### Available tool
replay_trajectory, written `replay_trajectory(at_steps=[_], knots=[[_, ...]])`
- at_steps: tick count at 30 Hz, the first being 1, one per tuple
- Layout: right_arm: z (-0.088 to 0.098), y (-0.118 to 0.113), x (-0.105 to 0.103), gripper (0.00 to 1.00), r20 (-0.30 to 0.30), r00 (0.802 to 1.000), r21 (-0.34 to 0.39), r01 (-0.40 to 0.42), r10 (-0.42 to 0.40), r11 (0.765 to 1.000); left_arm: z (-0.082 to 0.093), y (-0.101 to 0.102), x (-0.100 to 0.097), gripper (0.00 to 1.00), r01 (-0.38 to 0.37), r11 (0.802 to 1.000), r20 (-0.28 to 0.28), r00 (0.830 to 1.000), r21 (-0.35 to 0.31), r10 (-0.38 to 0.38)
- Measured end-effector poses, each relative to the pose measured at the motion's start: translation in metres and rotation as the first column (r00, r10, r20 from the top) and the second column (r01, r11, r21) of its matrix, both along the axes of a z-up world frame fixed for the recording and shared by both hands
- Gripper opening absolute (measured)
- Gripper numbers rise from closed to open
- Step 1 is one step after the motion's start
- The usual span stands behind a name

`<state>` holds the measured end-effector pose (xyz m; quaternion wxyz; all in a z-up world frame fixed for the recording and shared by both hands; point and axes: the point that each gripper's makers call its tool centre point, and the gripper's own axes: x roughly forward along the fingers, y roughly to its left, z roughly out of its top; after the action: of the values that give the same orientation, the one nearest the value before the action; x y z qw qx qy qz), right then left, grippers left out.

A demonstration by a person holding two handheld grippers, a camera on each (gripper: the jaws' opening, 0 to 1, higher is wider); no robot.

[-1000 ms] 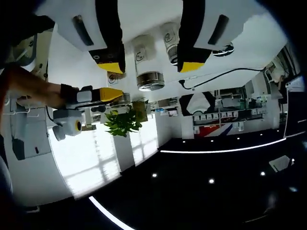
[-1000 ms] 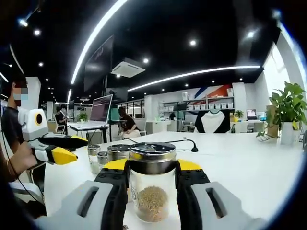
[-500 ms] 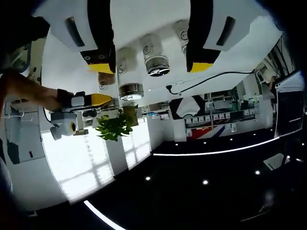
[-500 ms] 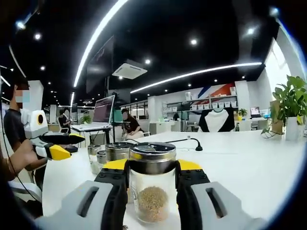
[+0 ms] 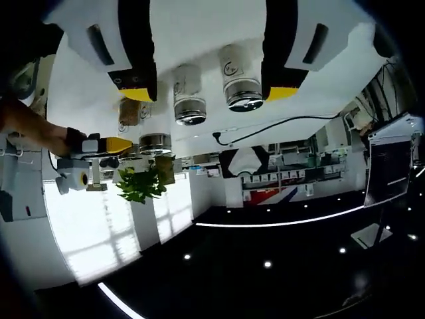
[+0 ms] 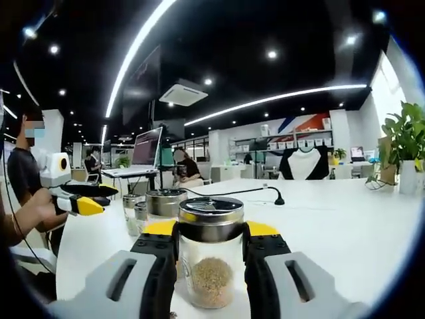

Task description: Rotate the seasoning bottle until the label or dispensing opening points toward the visible target arrow and the bottle remains upright within the marked orientation range

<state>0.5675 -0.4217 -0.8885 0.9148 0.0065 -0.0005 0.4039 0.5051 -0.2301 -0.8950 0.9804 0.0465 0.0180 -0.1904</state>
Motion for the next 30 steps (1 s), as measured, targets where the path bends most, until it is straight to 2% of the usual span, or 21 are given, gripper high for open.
replay_trajectory(at_steps=[7,15,17,30], knots=[[0.000,0.001,-0.001,0.36,0.005,1.000,-0.024,-0.027,0.028,0.999,-0.002,0.002,-0.002,0.69,0.002,1.000,-0.006,1.000,-0.022,-0.002],[0.000,0.002,-0.002,0.36,0.001,0.999,-0.021,-0.045,0.045,0.999,-0.004,0.003,-0.008,0.72,0.015,1.000,-0.008,1.000,0.007,-0.015],[-0.001,0.002,-0.002,0.36,-0.019,0.999,-0.014,-0.043,0.043,0.999,-0.003,0.004,-0.010,0.74,0.023,1.000,-0.003,1.000,0.011,-0.023],[-0.002,0.003,-0.003,0.36,-0.019,0.997,-0.014,-0.070,0.070,0.997,-0.009,0.010,-0.017,0.78,0.032,0.998,-0.027,0.999,0.051,-0.030]])
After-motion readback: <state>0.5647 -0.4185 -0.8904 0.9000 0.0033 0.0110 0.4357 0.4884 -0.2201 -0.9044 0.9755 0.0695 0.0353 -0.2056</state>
